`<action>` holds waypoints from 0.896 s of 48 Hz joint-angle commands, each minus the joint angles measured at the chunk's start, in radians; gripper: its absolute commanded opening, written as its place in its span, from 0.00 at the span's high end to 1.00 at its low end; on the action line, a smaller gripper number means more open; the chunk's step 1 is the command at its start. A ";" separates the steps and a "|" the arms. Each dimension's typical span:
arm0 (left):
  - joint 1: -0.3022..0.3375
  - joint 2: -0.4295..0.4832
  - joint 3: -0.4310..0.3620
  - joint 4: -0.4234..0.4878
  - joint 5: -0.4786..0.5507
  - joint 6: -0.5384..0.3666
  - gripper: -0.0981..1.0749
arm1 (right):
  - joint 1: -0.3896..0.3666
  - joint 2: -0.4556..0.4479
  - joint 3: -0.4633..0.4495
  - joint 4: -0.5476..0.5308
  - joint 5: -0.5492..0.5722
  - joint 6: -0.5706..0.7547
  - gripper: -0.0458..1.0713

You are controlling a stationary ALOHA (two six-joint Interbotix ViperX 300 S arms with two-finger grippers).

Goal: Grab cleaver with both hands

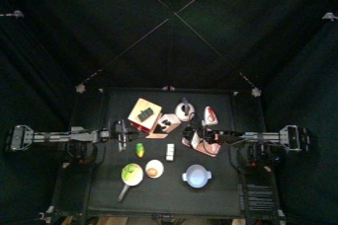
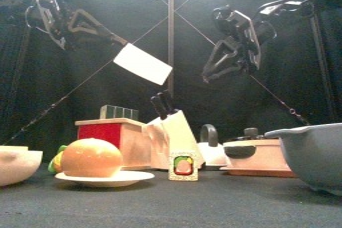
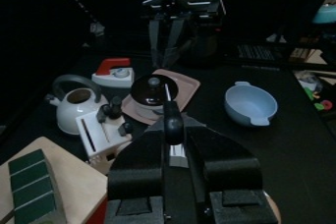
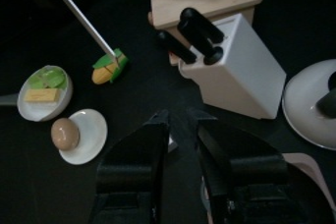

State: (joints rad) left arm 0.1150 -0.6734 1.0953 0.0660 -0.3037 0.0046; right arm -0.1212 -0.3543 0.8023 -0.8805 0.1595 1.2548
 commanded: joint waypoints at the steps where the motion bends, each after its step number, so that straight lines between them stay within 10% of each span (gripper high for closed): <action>1: -0.005 0.032 -0.012 0.026 -0.035 0.000 0.55 | 0.011 -0.023 0.000 0.006 -0.003 0.002 0.39; 43: 0.003 0.270 -0.034 0.094 -0.333 0.002 0.55 | 0.110 -0.069 0.025 0.201 0.012 -0.011 0.38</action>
State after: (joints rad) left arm 0.1150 -0.4096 1.0922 0.1595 -0.6121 0.0046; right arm -0.0215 -0.3988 0.8468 -0.6688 0.1718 1.2471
